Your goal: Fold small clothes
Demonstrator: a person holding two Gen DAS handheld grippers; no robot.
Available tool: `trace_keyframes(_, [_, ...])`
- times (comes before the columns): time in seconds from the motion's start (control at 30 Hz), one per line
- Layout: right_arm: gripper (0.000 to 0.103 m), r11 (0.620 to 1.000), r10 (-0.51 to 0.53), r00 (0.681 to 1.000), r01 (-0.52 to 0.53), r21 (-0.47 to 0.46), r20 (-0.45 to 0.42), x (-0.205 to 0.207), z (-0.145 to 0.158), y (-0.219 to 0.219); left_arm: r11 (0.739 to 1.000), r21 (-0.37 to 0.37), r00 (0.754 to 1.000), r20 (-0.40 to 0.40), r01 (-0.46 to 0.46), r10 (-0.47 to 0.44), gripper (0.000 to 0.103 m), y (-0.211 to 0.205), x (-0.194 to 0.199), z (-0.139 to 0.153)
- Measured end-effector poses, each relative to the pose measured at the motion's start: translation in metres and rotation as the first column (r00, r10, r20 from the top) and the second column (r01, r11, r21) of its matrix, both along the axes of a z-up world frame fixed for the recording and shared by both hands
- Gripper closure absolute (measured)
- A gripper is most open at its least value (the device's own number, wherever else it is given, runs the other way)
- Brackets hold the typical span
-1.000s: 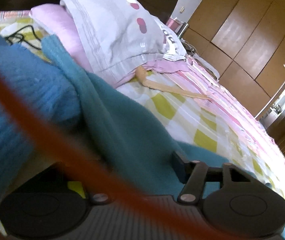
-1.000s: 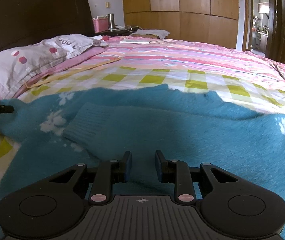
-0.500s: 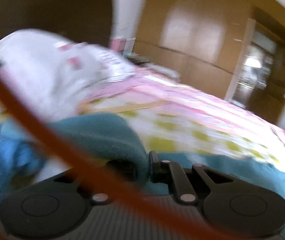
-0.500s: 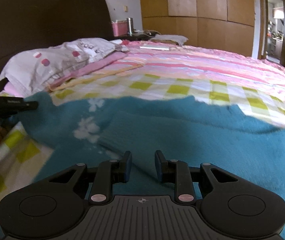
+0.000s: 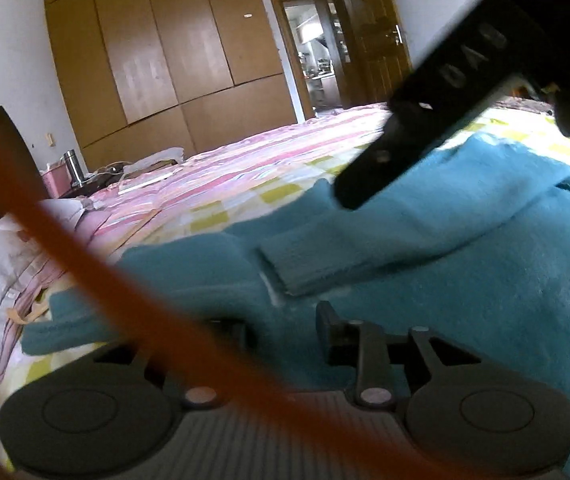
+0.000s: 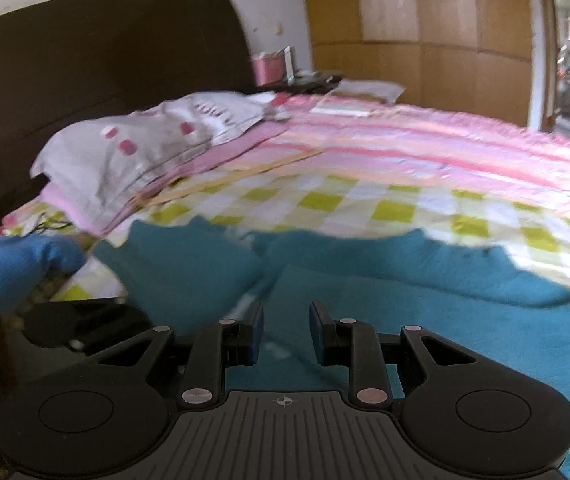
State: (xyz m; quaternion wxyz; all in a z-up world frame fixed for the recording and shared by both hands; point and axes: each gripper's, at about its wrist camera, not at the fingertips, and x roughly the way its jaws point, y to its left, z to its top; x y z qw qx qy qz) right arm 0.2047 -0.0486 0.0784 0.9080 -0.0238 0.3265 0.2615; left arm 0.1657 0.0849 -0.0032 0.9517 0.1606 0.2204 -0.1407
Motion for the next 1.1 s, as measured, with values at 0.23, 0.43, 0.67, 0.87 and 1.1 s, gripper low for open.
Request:
trace_keyframes(0.23, [0.074,0.986,0.164,0.986,-0.165,-0.027,-0.024,0.016,0.007,0.045,0.999,0.029,0.999,0.014,0.039,-0.039,0.066,0.001,-0.005,0.0])
trace_keyframes(0.43, [0.066,0.931,0.343,0.938,-0.346,-0.116,-0.049,0.026,0.011,0.099,0.998,0.005,0.998,0.003,0.063,-0.063,0.066,0.007,-0.001,-0.003])
trace_keyframes(0.67, [0.065,0.879,0.419,0.898,-0.438,-0.187,-0.132,0.042,-0.002,0.148,0.997,-0.013,0.997,-0.003,0.077,-0.077,0.067,0.011,-0.001,-0.001])
trace_keyframes(0.87, [0.065,0.844,0.44,0.888,-0.459,-0.278,-0.133,0.043,-0.014,0.171,0.996,-0.032,0.997,-0.011,0.08,-0.08,0.067,0.018,0.001,0.001])
trace_keyframes(1.1, [0.092,0.913,0.323,0.942,-0.335,-0.233,-0.089,0.052,-0.005,0.144,0.995,-0.066,0.997,-0.008,0.081,-0.082,0.064,0.025,-0.002,0.004])
